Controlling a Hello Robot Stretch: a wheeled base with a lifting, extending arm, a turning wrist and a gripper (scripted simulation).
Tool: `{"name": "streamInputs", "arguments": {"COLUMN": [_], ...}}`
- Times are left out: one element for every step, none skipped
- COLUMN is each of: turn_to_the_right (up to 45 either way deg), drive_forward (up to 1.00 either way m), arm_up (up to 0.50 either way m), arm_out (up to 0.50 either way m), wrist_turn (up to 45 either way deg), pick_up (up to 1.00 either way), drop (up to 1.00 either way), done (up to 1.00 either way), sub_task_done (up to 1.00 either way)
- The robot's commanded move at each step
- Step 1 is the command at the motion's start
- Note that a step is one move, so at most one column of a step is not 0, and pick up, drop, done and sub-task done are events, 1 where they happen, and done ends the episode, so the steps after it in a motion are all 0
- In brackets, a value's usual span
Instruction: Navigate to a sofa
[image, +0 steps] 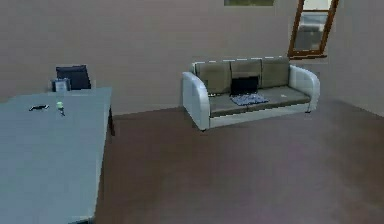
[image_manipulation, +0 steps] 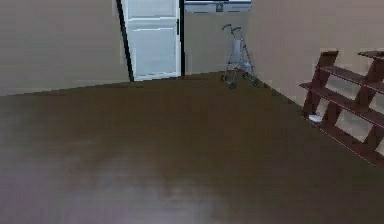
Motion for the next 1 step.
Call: {"name": "streamInputs", "arguments": {"turn_to_the_right": [45.0], "drive_forward": [0.00], "arm_up": [0.00], "arm_out": [0.00], "wrist_turn": [0.0], "pick_up": [0.00], "drop": [0.00], "done": [0.00], "sub_task_done": [0.00]}}
